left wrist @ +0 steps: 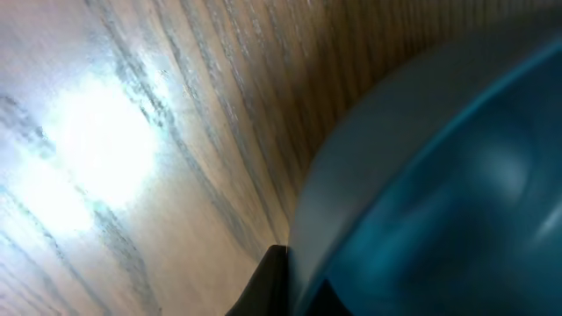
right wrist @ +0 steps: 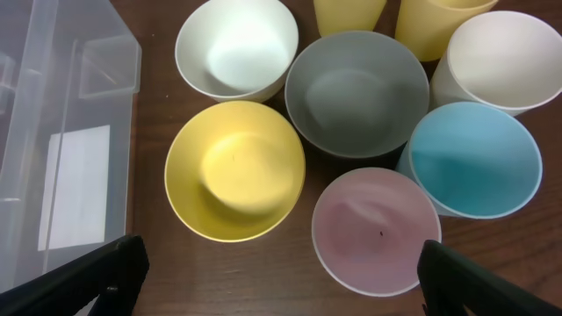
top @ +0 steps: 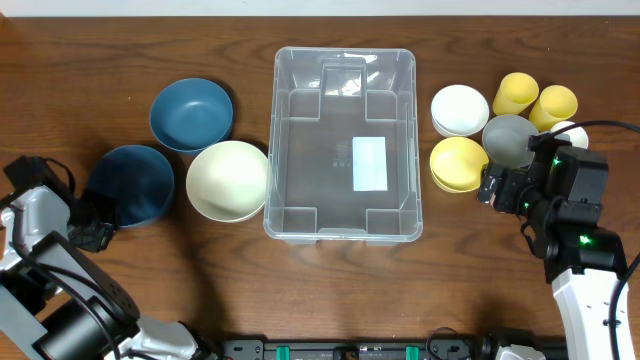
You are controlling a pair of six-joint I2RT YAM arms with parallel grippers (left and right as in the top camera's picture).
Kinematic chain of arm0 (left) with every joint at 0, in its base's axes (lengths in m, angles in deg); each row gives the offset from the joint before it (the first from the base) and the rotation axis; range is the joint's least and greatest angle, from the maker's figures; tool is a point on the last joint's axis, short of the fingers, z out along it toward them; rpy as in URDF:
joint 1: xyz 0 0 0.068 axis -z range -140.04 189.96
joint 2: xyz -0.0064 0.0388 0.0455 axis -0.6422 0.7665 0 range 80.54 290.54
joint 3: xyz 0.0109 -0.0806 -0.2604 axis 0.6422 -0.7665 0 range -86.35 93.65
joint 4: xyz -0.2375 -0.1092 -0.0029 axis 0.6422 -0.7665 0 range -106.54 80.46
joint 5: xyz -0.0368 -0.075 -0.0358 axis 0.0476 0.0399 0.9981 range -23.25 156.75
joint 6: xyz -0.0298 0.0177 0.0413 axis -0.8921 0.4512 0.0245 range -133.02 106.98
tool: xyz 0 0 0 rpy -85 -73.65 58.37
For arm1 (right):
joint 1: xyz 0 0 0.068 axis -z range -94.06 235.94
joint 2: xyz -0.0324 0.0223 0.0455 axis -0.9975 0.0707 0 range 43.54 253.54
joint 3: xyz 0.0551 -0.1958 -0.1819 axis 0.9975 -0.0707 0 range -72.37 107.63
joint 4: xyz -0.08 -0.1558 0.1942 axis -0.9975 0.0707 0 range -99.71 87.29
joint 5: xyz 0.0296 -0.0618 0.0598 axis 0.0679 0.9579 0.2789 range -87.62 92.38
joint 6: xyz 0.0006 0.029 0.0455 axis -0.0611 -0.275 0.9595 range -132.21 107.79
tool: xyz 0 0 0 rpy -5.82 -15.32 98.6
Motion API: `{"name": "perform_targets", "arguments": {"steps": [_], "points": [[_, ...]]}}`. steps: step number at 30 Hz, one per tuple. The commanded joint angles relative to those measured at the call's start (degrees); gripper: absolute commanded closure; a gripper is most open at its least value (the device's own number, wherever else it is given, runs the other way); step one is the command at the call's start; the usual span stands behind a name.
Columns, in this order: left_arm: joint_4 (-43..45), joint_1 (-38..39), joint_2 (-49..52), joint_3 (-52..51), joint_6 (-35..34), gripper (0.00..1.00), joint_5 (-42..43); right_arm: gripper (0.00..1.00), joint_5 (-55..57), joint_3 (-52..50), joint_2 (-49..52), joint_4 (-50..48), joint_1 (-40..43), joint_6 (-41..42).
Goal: Pack container
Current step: 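Grasp the front blue bowl rim with the left gripper and lift, then carry the blue bowl over the clear container with the left gripper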
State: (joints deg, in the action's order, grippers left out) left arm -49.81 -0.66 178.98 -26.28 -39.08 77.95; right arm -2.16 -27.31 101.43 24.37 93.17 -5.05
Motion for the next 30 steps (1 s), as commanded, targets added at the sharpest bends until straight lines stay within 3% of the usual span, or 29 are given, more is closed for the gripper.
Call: {"name": "perform_targets", "arguments": {"steps": [1,9,13,17,22,30], "points": [[-0.83,-1.33,-4.5,1.01,0.15,0.94,-0.07,0.01,-0.42,0.74,-0.22,0.04,0.22,-0.39],[-2.58,-3.48,-18.1,1.07,0.09,0.94,0.44,0.01,-0.42,0.74,-0.24,0.04,0.22,-0.39],[-1.33,-2.78,-24.98,1.07,-1.99,0.94,6.58,0.01,-0.42,0.74,-0.24,0.04,0.22,-0.39],[2.6,-1.46,-29.83,1.07,-2.49,0.94,18.78,0.01,-0.42,0.74,-0.22,0.04,0.22,-0.39],[8.28,3.43,-33.4,1.07,-2.47,0.94,27.87,0.01,-0.42,0.74,-0.22,0.04,0.22,-0.39],[15.76,19.45,-34.77,1.09,-1.07,0.94,28.89,0.01,-0.42,0.74,-0.22,0.04,0.22,-0.39]]}}
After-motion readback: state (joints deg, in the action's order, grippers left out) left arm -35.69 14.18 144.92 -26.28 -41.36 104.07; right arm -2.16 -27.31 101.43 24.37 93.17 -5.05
